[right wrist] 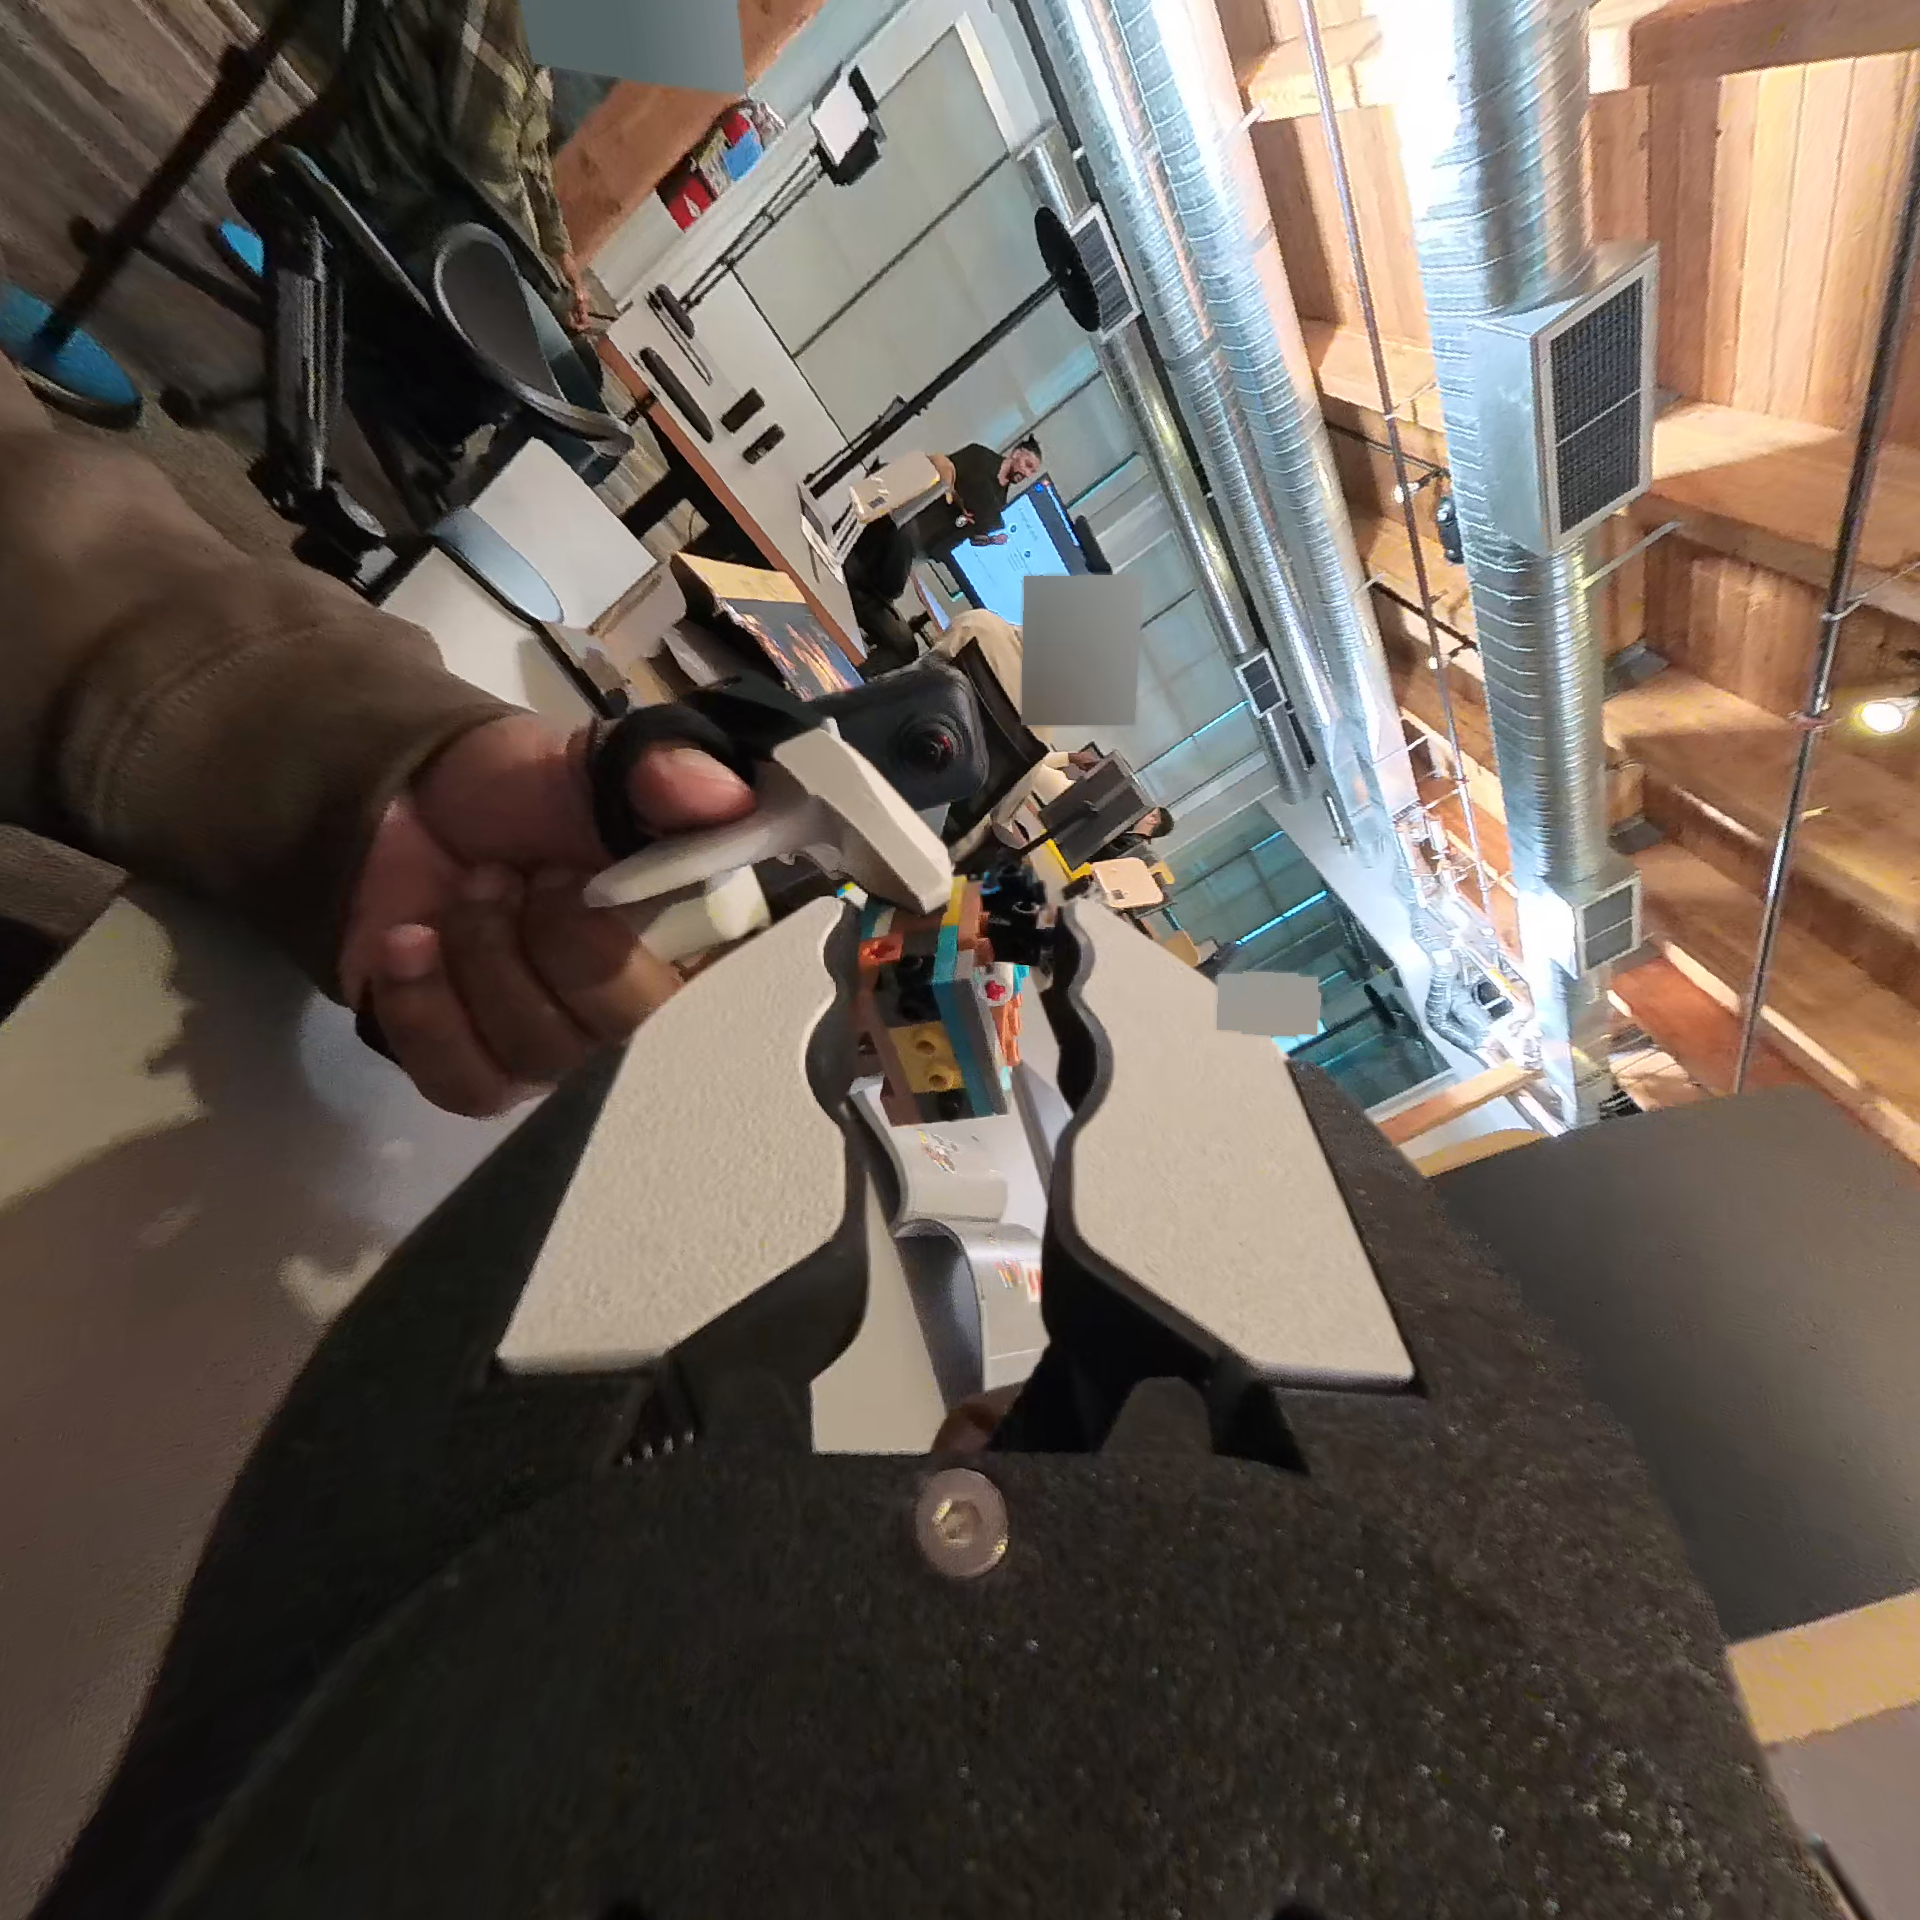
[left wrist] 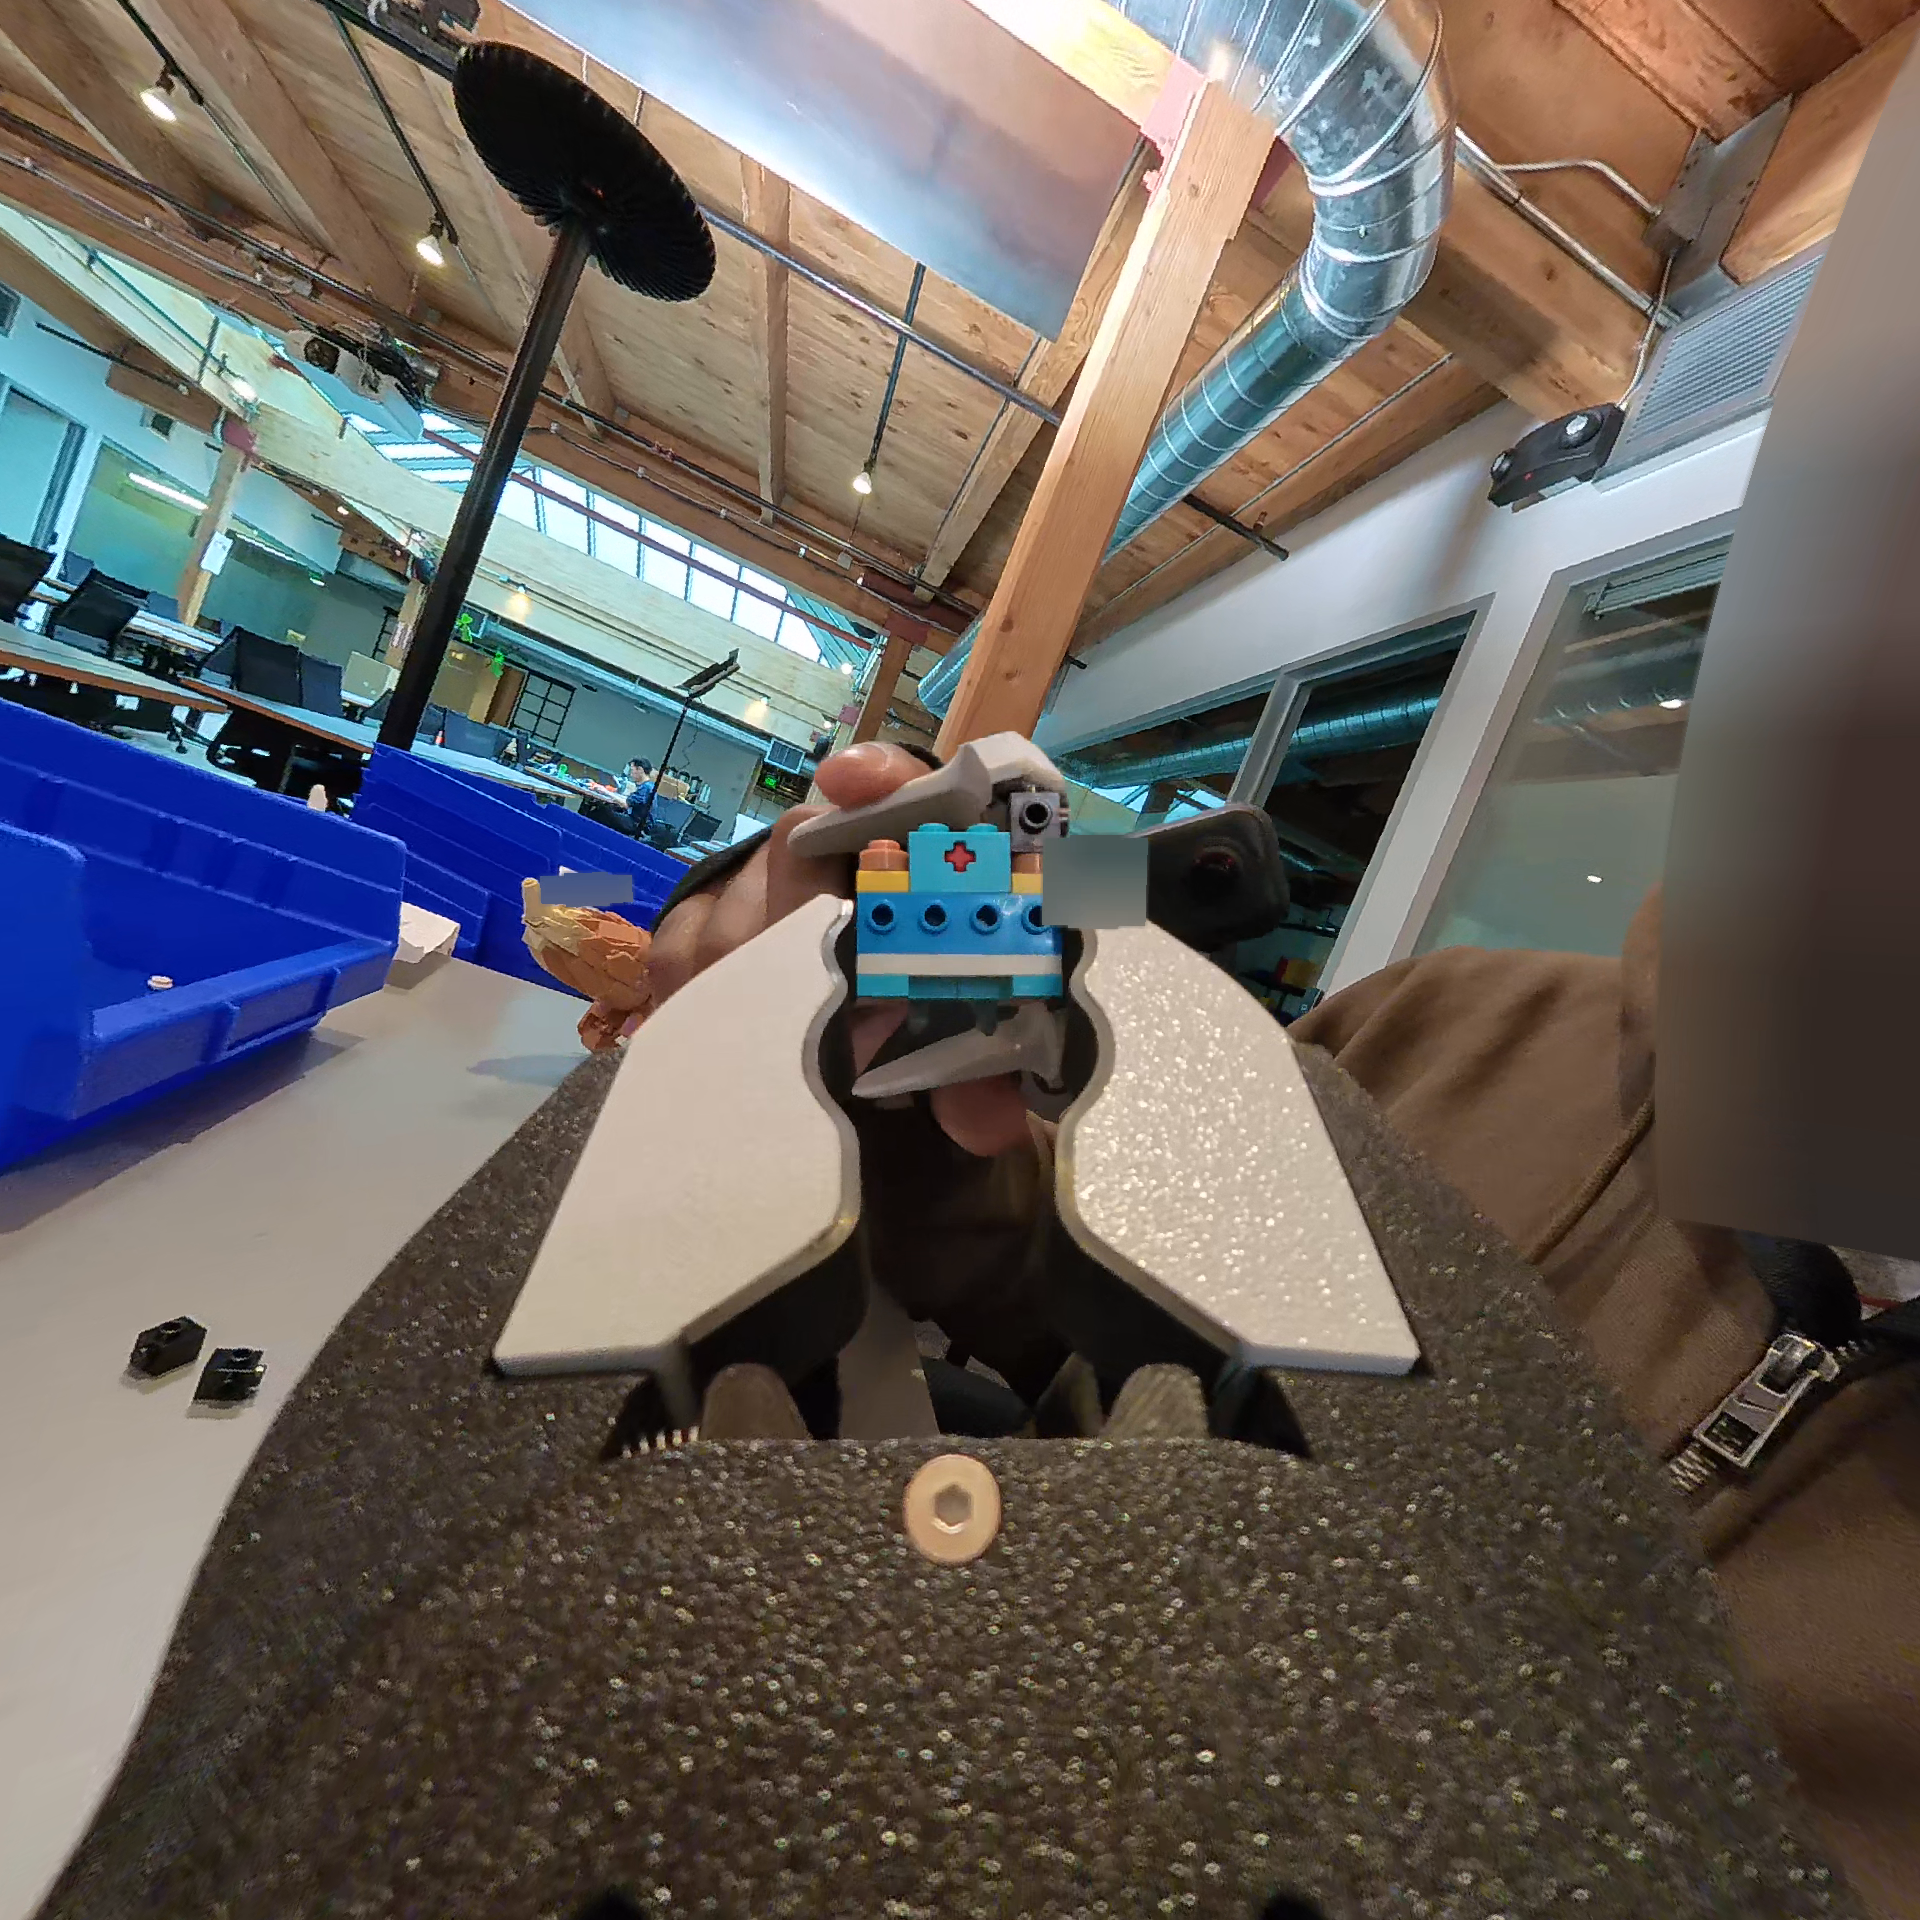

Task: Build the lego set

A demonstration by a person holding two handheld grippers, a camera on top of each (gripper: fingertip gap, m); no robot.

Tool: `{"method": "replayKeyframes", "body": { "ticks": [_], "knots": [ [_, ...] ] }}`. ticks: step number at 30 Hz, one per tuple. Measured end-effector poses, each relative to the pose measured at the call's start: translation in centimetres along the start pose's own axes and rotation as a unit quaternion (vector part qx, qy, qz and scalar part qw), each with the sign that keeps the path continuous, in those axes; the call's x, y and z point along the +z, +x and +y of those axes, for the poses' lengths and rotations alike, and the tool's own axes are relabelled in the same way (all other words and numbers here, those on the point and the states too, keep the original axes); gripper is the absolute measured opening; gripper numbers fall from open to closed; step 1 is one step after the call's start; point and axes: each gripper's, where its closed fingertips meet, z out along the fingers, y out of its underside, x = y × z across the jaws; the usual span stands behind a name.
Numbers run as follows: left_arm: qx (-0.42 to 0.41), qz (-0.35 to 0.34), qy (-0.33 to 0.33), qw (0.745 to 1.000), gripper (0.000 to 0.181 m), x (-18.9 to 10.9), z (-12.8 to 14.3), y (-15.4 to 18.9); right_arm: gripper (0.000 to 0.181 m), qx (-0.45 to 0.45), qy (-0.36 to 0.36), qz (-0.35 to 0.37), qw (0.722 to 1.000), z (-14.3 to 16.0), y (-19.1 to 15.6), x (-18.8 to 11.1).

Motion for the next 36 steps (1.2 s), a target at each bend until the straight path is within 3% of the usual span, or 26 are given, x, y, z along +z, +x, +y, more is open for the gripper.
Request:
{"method": "replayKeyframes", "body": {
  "ticks": [13, 36],
  "knots": [
    [-0.004, -0.003, 0.002, 1.0, 0.037, 0.01, -0.04, -0.16, 0.039, -0.04, -0.027, 0.006, 0.999, 0.51, -0.18, 0.21],
    [-0.032, 0.018, -0.002, 0.999, 0.037, 0.14, 0.21, 0.13, 0.038, -0.048, 0.003, 0.013, 0.999, -0.04, -0.19, 0.15]
  ]
}}
